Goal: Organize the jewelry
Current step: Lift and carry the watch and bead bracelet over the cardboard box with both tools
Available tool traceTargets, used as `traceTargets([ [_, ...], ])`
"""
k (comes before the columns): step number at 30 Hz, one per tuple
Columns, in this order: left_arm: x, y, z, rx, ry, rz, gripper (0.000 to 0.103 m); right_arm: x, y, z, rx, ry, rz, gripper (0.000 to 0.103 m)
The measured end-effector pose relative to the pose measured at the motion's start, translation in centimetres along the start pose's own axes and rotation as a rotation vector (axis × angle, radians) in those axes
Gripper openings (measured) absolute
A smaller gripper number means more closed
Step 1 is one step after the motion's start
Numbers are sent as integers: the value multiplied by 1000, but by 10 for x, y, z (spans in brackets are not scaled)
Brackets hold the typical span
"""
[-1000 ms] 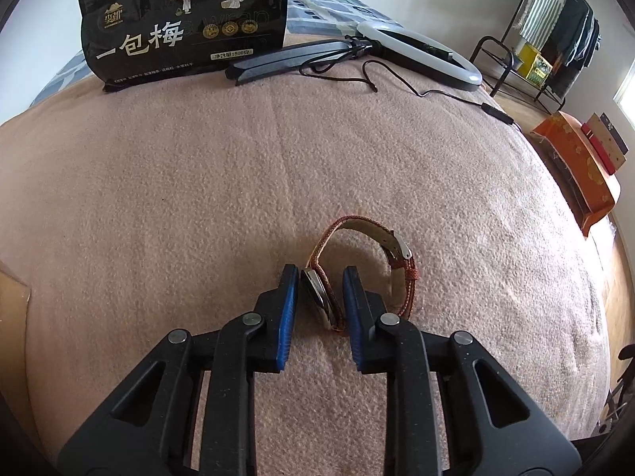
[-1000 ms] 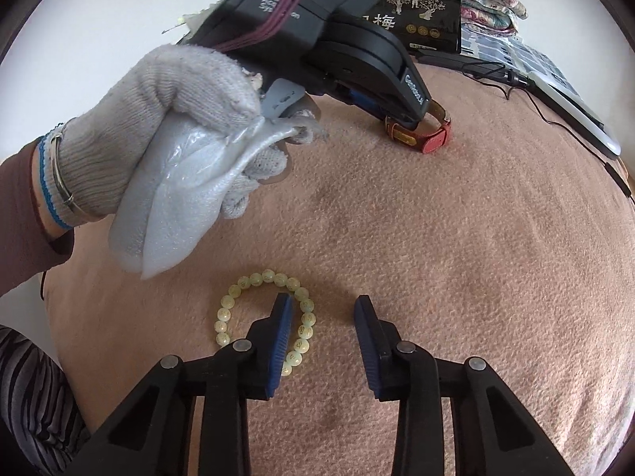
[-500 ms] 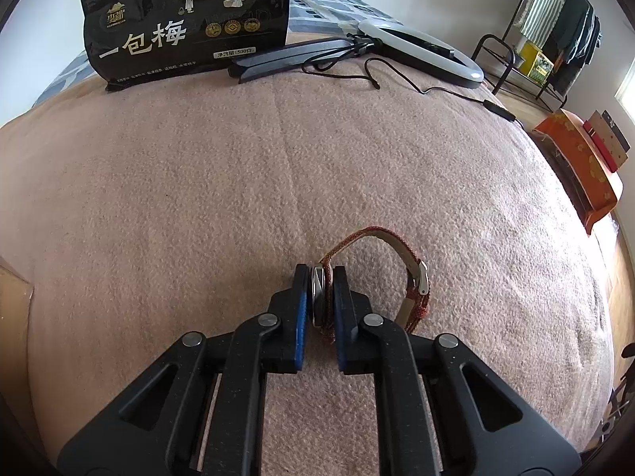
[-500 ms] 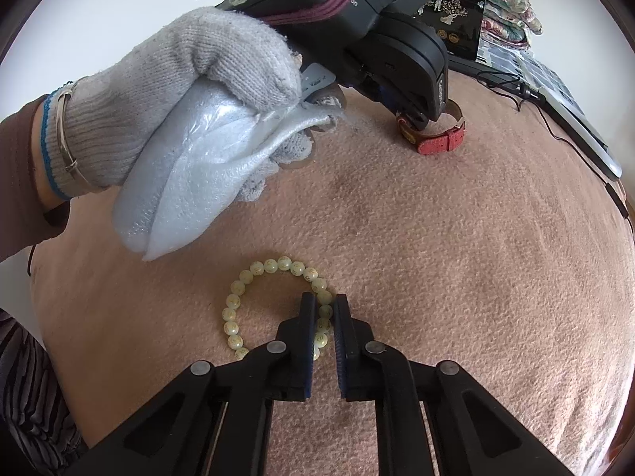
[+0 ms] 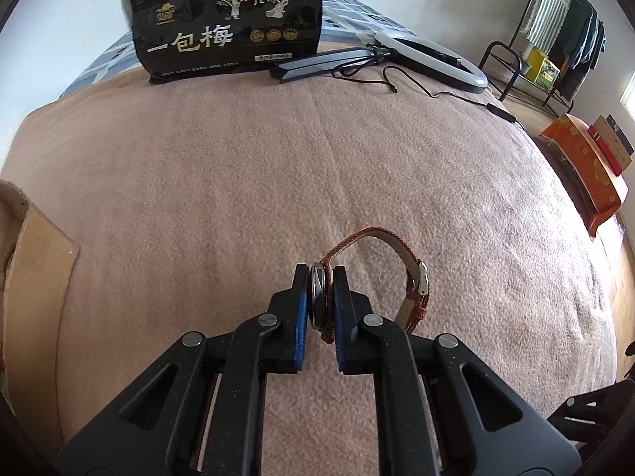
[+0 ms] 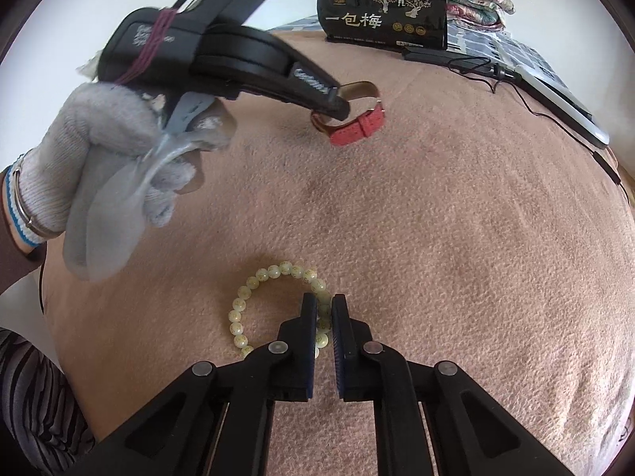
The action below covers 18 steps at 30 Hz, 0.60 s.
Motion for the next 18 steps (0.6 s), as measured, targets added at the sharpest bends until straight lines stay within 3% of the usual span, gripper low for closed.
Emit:
traceTargets([
  [18, -73, 56, -51, -74, -67, 45, 9, -29, -6, 18, 5, -64, -77, 5],
])
Point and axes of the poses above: each gripper's, at about its wrist camera, not at the fingertips, and x roughly the way its jaws point, y to its left, z to its top, the point moved 8 cm from there along x, roughly the way its jaws point, and after that the axes turned 7 degrees about z, right-handed, at the moved point
